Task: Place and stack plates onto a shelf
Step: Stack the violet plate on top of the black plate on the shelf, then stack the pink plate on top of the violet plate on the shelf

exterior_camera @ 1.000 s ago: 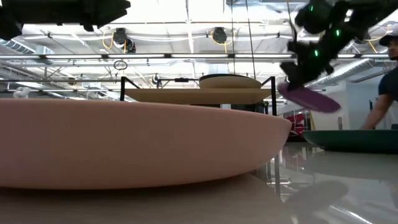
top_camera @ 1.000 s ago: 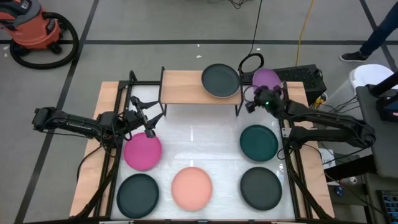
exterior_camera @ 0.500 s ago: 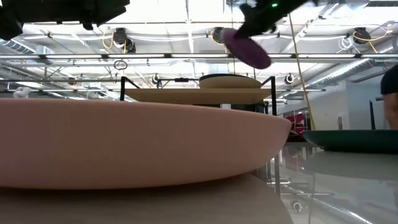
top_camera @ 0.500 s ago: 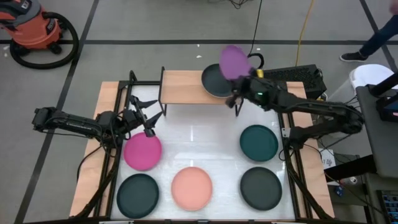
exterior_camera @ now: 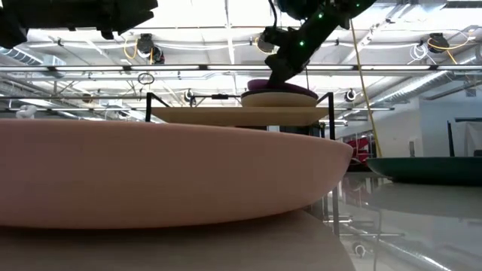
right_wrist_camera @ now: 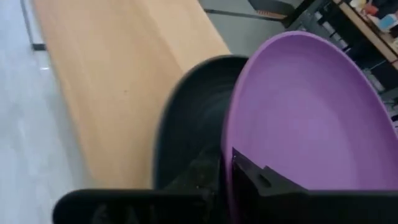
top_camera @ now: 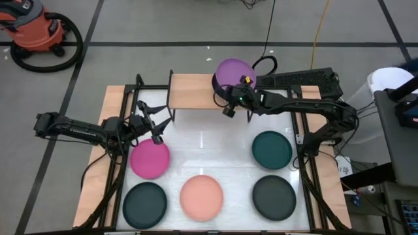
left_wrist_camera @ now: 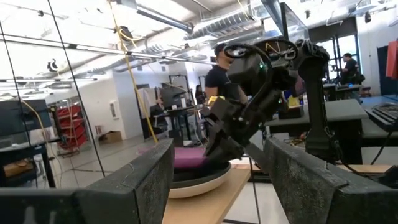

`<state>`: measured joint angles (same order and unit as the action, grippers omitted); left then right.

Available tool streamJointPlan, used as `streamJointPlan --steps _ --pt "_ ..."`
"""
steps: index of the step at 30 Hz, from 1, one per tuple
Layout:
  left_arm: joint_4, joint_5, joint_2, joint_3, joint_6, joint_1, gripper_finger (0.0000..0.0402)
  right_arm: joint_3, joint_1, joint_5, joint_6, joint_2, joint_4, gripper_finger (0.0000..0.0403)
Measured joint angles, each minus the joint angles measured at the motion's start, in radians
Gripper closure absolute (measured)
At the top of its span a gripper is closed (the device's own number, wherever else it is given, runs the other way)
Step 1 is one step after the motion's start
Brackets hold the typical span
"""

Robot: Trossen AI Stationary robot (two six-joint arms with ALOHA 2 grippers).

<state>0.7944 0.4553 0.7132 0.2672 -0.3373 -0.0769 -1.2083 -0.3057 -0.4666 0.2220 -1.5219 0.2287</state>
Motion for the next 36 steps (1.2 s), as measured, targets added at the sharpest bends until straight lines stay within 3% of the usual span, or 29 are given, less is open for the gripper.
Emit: streamJointPlan --steps 6,13,18,23,29,34,36 --pt "0.001 0.000 0.000 0.000 -0.022 0.000 0.0149 0.000 0.000 0.150 -0.058 0.018 0.007 0.0362" --pt "0.000 0.000 0.000 0.000 -0.017 0.000 0.0149 0.000 0.006 0.153 -0.087 0.043 0.032 0.0315" --pt "-0.062 -0.035 0.000 0.000 0.070 -0.007 0.0149 0.000 0.021 0.154 -0.137 0.108 0.038 0.0277" --pt "-0.230 -0.148 0.000 0.046 0.071 -0.056 0.0149 0.000 0.096 0.155 -0.129 0.195 0.028 0.0265" --pt "-0.568 -0.139 0.038 0.165 0.129 -0.143 0.0149 0.025 0.232 0.157 -0.121 0.266 0.027 0.0264" --pt "-0.673 -0.140 0.129 0.198 0.228 -0.198 0.0149 0.079 0.348 0.155 -0.113 0.311 0.029 0.0264" --pt "-0.685 -0.195 0.184 0.198 0.245 -0.217 0.0149 0.105 0.384 0.153 -0.116 0.328 0.026 0.0264"
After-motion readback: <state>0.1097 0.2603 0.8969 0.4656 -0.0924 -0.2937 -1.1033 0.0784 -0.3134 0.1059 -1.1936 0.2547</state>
